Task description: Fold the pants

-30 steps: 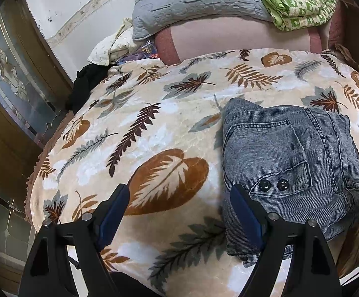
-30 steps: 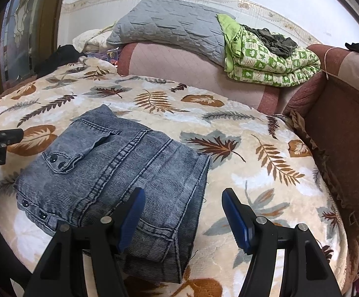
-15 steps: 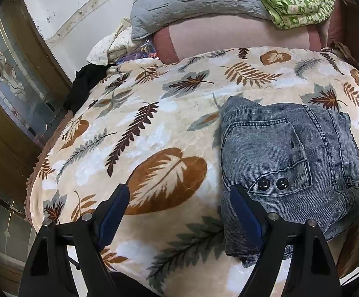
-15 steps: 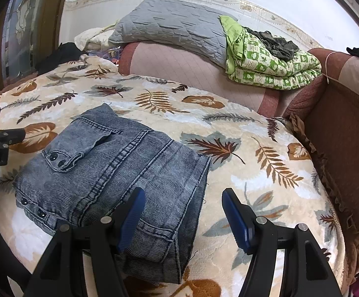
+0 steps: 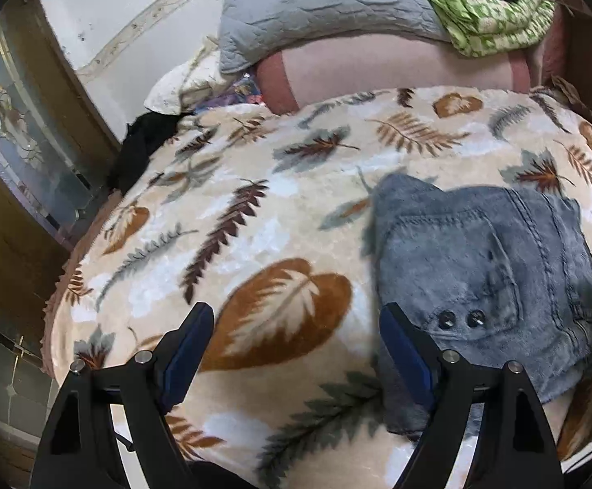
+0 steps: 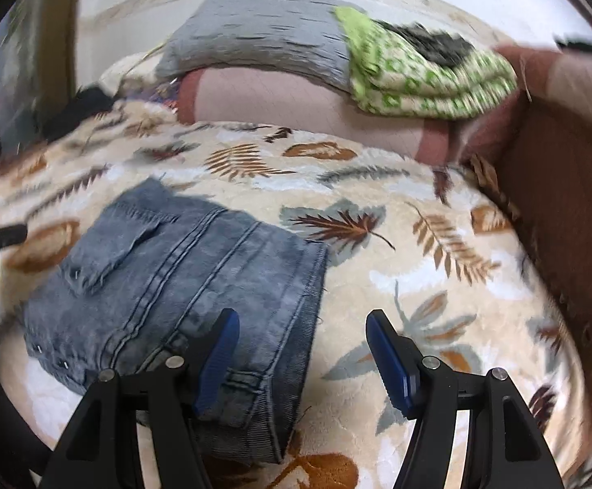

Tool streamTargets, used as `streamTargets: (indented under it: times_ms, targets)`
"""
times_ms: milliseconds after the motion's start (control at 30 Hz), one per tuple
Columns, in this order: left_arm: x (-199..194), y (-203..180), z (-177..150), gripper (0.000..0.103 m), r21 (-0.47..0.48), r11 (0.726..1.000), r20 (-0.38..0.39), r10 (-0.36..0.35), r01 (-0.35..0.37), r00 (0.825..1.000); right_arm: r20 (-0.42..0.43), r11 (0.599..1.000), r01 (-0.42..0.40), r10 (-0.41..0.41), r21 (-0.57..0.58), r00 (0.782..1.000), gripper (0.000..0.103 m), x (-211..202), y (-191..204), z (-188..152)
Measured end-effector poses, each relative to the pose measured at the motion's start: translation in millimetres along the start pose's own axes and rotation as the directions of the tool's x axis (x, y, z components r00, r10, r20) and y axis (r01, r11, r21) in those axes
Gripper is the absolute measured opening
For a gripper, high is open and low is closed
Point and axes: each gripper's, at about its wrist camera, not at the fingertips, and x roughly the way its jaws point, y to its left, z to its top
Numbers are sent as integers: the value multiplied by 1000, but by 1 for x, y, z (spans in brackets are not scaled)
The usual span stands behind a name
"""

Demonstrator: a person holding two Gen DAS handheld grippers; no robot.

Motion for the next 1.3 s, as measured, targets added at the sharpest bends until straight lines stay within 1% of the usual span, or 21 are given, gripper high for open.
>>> streamTargets:
  times_ms: [67, 133, 333, 433, 667, 900, 1300]
  targets:
    - [1, 8, 2, 84, -17, 1000, 3, 2, -2, 1000, 3, 999, 10, -10, 40, 1000, 68, 0, -8, 1]
    - [3, 12, 2, 84, -35, 999, -2, 4, -4, 1000, -1, 999, 22, -22, 50, 1000, 68, 2, -10, 2]
    - [11, 6, -3, 84, -21, 1000, -25, -5, 4, 1000, -16, 999, 36, -36, -31, 999, 68, 6, 6, -1]
    - [14, 1, -6, 84, -10, 1000, -36, -13, 13, 999, -19, 998, 33, -34, -46, 999, 69, 7, 10, -3]
    - [9, -5, -4, 84, 0, 1000, -15, -20, 20, 1000, -28, 999, 32, -32, -23, 999, 69, 11, 7, -2]
    - [7, -6, -3, 84, 3, 1000, -10, -19, 19, 1000, -24, 998, 33, -34, -48, 999, 69, 11, 13, -2]
    - [-1, -11, -2, 84, 11, 1000, 2, -23, 23, 1000, -19, 999, 31, -32, -43, 999, 69, 8, 12, -2]
